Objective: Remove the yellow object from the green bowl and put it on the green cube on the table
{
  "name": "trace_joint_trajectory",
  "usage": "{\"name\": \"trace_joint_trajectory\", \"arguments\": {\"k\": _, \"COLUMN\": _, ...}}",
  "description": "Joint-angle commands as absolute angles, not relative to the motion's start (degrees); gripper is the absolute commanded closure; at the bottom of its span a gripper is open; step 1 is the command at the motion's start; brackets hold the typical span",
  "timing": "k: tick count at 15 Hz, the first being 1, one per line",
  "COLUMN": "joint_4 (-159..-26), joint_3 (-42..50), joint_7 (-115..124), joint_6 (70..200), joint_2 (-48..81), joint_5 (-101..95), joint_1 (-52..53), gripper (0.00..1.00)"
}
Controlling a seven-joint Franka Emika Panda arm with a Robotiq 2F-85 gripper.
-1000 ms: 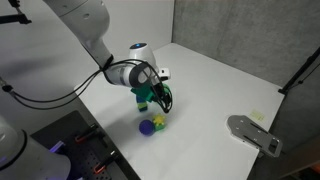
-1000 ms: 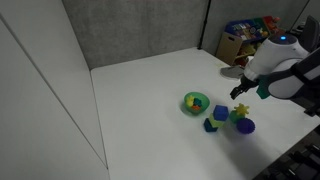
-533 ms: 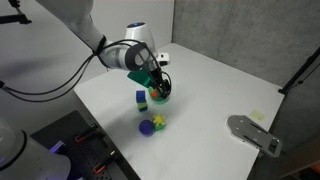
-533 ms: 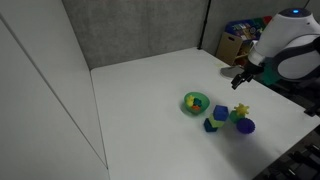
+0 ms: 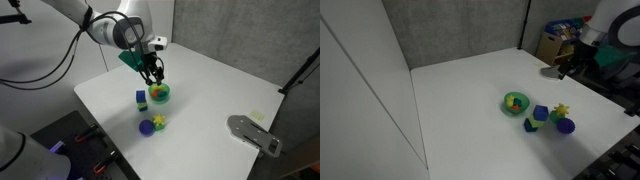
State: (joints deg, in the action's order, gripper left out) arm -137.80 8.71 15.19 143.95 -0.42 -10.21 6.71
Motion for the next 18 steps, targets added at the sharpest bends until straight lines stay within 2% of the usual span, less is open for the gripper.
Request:
{"name": "trace_joint_trajectory", "arguments": {"k": 1, "joint_4": -138.02, "joint_3": 5.11, "joint_7": 13.63, "joint_6": 136.32, "joint_2": -7.43, "joint_5": -4.93, "joint_1": 3.37, "gripper": 0.0}}
{"name": "trace_joint_trajectory", "arguments": {"k": 13, "joint_4": -133.91, "joint_3": 3.89, "joint_7": 5.8, "joint_6": 109.5, "joint_2": -26.45, "joint_5": -1.0, "joint_1": -1.85, "gripper": 0.0}}
{"name": "trace_joint_trajectory", "arguments": {"k": 18, "joint_4": -133.96, "joint_3": 3.59, "joint_7": 6.04, "joint_6": 108.72, "joint_2": -28.05, "joint_5": -0.25, "joint_1": -3.0, "gripper": 0.0}}
